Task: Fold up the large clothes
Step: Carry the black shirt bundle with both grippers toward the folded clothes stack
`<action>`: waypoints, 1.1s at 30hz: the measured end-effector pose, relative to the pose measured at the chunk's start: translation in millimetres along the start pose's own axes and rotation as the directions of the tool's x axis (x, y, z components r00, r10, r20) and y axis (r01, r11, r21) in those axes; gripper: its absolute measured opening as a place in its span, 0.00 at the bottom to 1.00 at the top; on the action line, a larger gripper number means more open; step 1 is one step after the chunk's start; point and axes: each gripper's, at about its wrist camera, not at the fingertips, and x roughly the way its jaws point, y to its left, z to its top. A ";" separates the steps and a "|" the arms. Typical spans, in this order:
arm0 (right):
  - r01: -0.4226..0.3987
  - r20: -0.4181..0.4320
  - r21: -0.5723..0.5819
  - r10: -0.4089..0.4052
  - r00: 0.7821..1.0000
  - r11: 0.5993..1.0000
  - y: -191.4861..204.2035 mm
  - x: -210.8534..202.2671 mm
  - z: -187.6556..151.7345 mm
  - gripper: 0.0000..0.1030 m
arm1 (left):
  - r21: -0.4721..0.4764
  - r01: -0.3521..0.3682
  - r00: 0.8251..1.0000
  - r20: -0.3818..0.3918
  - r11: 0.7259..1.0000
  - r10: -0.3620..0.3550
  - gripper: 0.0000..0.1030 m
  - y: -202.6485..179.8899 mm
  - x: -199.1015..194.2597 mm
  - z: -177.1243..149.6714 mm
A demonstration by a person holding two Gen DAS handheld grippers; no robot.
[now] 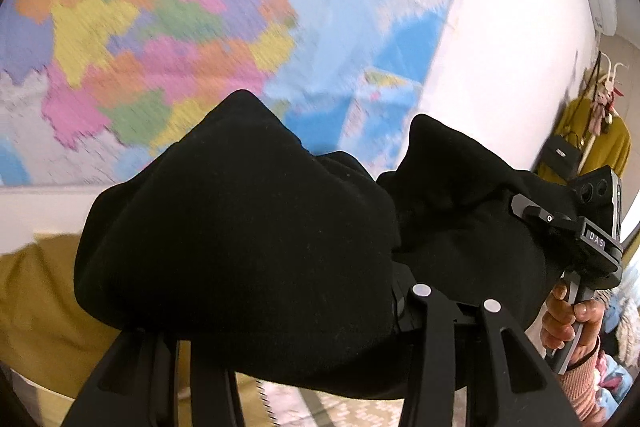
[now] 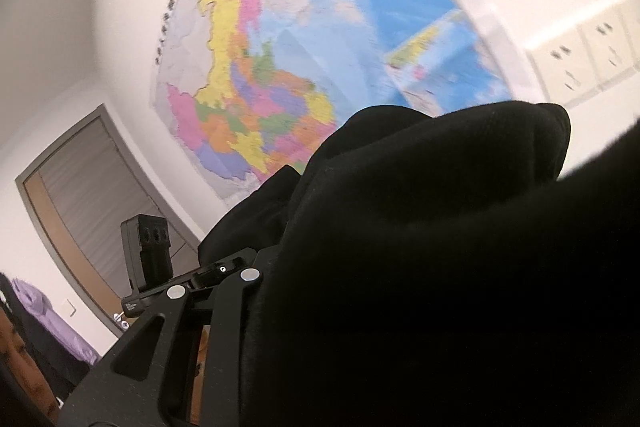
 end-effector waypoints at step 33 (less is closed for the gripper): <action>-0.168 -0.449 0.087 0.189 0.873 0.982 63.2 389.1 -133.4 0.38 | -0.470 -0.376 0.909 -0.020 0.799 0.415 0.48 395.9 -41.6 -117.1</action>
